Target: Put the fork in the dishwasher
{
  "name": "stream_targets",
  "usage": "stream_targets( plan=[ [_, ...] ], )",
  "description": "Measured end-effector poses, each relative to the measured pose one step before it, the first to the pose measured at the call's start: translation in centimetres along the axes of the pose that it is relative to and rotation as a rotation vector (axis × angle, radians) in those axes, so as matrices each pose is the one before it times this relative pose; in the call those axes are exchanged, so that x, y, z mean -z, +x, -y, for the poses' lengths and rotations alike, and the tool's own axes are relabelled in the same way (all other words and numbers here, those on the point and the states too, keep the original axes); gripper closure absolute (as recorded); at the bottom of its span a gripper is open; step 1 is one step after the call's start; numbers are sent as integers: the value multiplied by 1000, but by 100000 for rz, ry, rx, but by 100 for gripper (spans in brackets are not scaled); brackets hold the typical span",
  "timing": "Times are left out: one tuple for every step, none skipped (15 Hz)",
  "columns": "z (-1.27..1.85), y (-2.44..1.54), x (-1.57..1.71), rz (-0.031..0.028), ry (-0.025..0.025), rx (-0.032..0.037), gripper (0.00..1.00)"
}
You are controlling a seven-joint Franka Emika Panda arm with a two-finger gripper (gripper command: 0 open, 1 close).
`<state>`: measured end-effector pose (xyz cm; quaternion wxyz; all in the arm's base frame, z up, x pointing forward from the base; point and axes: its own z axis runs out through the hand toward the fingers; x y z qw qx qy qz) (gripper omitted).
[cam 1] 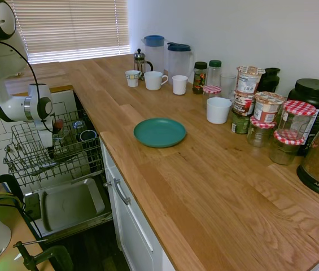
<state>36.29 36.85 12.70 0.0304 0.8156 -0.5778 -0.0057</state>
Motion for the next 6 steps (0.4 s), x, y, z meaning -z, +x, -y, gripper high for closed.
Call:
stream_targets(
  plan=[
    [-513, 3, 1619, -486, 837, -206, 0],
    [-620, 85, 1664, -490, 907, -565, 0],
    [-627, 49, 1666, -458, 955, -675, 0],
    [-680, 8, 1613, -354, 938, -375, 0],
    [-733, -150, 1656, -460, 493, -352, 0],
    [-514, -262, 1702, -341, 761, -334, 0]
  ],
)
